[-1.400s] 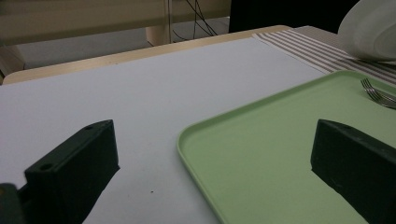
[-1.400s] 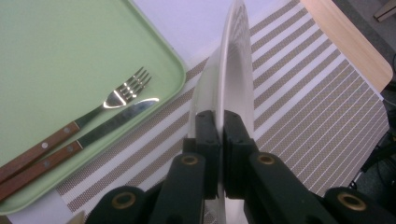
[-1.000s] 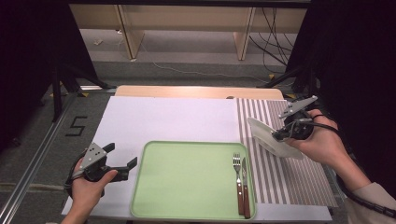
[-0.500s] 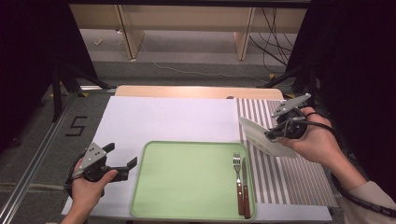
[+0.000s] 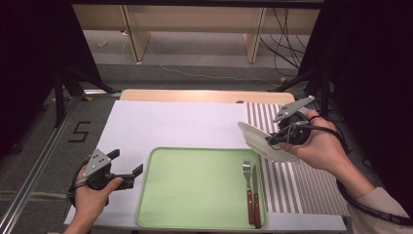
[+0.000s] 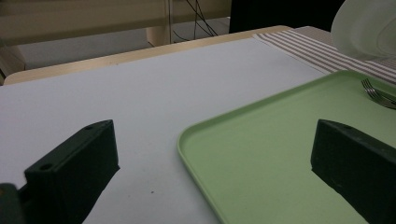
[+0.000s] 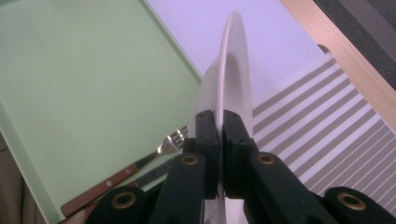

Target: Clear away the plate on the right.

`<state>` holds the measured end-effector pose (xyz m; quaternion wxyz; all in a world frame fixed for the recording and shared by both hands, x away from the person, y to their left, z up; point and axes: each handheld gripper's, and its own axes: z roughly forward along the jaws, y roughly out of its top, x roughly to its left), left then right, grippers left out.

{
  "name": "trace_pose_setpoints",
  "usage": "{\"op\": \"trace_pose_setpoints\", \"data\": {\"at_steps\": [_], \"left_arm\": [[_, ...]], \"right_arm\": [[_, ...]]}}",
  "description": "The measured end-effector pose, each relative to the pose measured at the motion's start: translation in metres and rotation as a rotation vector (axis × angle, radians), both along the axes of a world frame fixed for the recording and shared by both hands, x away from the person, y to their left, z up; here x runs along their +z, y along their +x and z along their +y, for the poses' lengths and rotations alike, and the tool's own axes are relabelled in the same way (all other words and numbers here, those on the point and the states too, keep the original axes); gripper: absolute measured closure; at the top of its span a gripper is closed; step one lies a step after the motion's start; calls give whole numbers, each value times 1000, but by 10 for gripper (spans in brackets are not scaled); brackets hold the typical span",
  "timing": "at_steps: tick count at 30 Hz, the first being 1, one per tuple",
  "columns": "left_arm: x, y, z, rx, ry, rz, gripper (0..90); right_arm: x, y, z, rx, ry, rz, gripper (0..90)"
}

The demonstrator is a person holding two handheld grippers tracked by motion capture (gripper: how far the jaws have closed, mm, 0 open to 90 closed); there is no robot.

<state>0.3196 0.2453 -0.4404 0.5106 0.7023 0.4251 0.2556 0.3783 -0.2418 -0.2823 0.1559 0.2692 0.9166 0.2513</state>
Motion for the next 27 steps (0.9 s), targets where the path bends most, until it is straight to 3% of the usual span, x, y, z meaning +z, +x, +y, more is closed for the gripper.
{"op": "trace_pose_setpoints", "data": {"at_steps": [27], "left_arm": [[0, 0, 0, -2, 1, -2, 4]], "right_arm": [[1, -9, 66, 146, 54, 4, 879]]}}
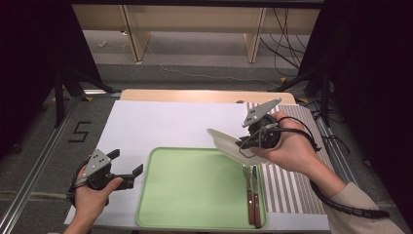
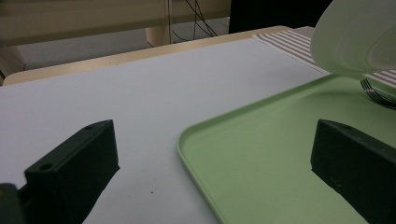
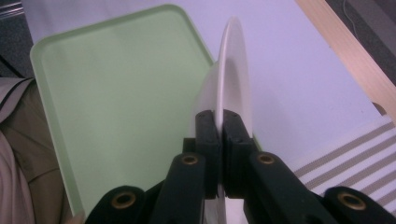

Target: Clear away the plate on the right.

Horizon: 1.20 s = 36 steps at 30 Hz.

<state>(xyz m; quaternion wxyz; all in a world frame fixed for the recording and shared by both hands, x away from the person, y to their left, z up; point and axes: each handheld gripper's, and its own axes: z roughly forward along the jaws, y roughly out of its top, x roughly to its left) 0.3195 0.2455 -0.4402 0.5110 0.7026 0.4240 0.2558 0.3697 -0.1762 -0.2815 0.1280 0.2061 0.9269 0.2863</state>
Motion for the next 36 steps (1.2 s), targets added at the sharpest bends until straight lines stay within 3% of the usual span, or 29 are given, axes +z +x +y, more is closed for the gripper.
{"op": "trace_pose_setpoints", "data": {"at_steps": [12, 27, 36], "left_arm": [[0, 0, 0, -2, 2, 0, 4], [0, 0, 0, -3, -2, -2, 4], [0, 0, 0, -3, 0, 0, 4]], "right_arm": [[-3, -5, 24, 70, 7, 19, 879], [-16, -10, 51, 148, -19, 54, 879], [-22, -10, 58, 176, -27, 40, 879]]}}
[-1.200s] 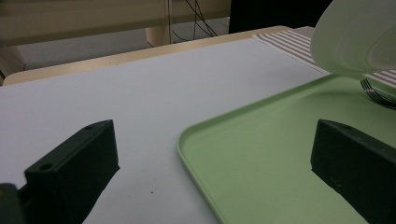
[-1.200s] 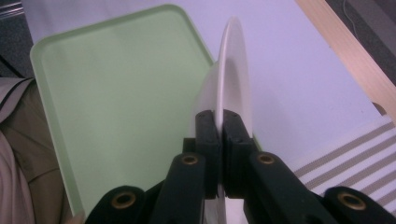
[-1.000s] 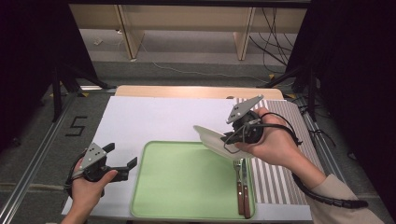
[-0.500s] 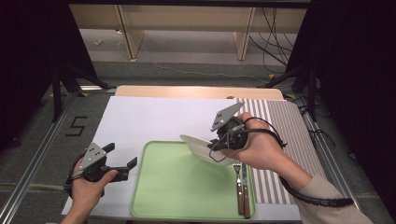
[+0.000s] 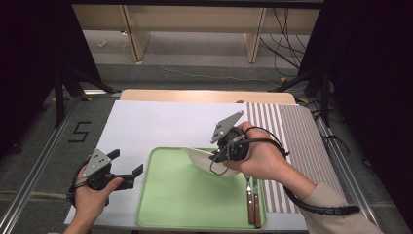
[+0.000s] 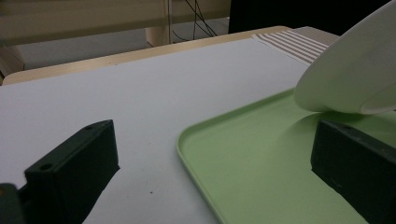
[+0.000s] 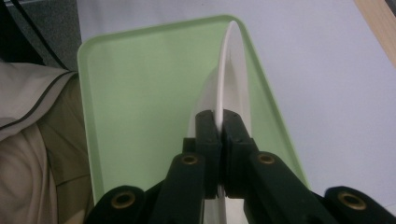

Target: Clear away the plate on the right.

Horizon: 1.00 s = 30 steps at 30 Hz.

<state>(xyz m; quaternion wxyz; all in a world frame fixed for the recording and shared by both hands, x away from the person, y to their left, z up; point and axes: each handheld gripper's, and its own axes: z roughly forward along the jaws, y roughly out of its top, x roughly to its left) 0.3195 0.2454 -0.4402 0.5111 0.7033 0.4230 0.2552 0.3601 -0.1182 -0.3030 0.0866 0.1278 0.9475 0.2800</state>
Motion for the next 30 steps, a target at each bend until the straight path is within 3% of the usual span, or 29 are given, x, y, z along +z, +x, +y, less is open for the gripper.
{"op": "trace_pose_setpoints", "data": {"at_steps": [15, 30], "left_arm": [[0, 0, 0, 0, -3, 3, 4], [0, 0, 0, -1, 0, 3, 4]], "right_arm": [[-4, -5, 10, 24, -2, -28, 875], [-15, -14, 20, 80, 7, 23, 831]]}}
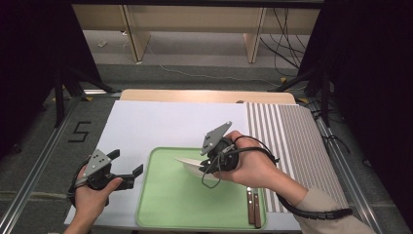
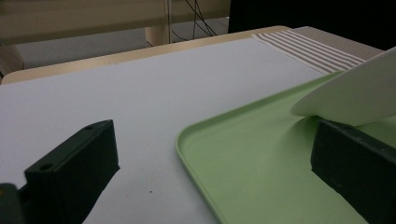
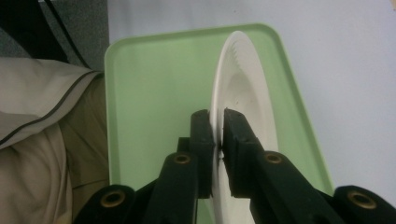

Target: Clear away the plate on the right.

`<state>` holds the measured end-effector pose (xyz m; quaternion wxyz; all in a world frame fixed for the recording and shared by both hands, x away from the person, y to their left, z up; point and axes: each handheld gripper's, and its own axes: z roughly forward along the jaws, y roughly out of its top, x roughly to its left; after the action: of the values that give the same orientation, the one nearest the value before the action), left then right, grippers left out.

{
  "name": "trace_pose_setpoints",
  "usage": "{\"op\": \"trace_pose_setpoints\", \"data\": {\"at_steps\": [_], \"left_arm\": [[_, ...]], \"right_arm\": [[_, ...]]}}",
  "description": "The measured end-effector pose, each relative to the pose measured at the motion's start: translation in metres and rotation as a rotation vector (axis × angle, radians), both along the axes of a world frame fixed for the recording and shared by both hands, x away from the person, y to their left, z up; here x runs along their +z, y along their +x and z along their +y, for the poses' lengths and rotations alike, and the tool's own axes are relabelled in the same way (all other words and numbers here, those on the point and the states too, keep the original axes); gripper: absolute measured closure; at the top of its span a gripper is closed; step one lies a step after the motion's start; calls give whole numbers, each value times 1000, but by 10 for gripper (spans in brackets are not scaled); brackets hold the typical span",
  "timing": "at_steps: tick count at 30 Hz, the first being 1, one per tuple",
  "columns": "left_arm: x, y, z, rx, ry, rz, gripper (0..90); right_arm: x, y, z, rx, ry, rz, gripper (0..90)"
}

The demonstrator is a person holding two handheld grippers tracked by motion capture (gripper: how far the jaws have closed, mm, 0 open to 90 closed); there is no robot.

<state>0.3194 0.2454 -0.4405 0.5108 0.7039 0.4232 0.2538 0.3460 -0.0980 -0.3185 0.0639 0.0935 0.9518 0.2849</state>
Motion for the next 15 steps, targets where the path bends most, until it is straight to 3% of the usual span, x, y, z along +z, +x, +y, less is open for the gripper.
{"op": "trace_pose_setpoints", "data": {"at_steps": [15], "left_arm": [[0, 0, 0, -2, 4, 0, 4]], "right_arm": [[-25, -14, 10, 64, -19, 62, 761]]}}
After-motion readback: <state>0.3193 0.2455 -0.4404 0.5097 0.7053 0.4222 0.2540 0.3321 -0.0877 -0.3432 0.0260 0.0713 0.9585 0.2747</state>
